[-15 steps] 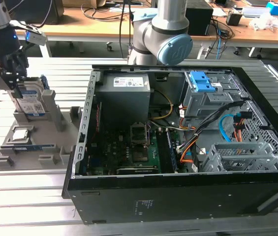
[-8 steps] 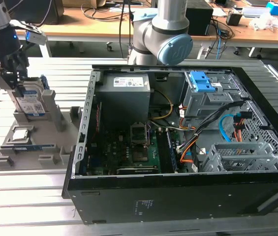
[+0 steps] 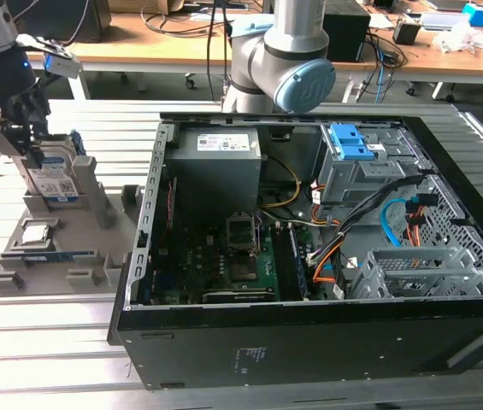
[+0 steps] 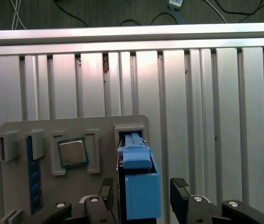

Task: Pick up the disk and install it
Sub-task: 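Pick up the disk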

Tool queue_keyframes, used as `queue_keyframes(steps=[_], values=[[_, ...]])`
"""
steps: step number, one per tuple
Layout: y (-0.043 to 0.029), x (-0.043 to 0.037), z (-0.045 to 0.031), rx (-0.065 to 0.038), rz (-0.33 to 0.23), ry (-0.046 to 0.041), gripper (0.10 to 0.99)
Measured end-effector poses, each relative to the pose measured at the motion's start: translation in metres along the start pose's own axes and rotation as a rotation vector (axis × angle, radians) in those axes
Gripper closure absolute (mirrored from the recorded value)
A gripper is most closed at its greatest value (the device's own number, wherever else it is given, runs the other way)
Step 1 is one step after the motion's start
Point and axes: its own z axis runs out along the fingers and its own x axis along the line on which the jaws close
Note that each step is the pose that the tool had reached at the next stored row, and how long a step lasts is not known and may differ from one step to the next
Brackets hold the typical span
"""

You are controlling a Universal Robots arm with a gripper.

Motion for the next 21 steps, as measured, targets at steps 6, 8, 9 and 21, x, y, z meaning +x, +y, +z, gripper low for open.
queue_keyframes(steps=[6, 8, 9, 21], values=[[-0.0002, 0.0035, -0.0001, 0.0, 0.0, 0.0, 0.486], [-0.0002, 0.0038, -0.0001, 0.0, 0.0, 0.0, 0.486], [-0.0002, 0.0039, -0.0001, 0.0, 0.0, 0.0, 0.486], [-0.0002, 0.0049, -0.0001, 0.0, 0.0, 0.0, 0.722]])
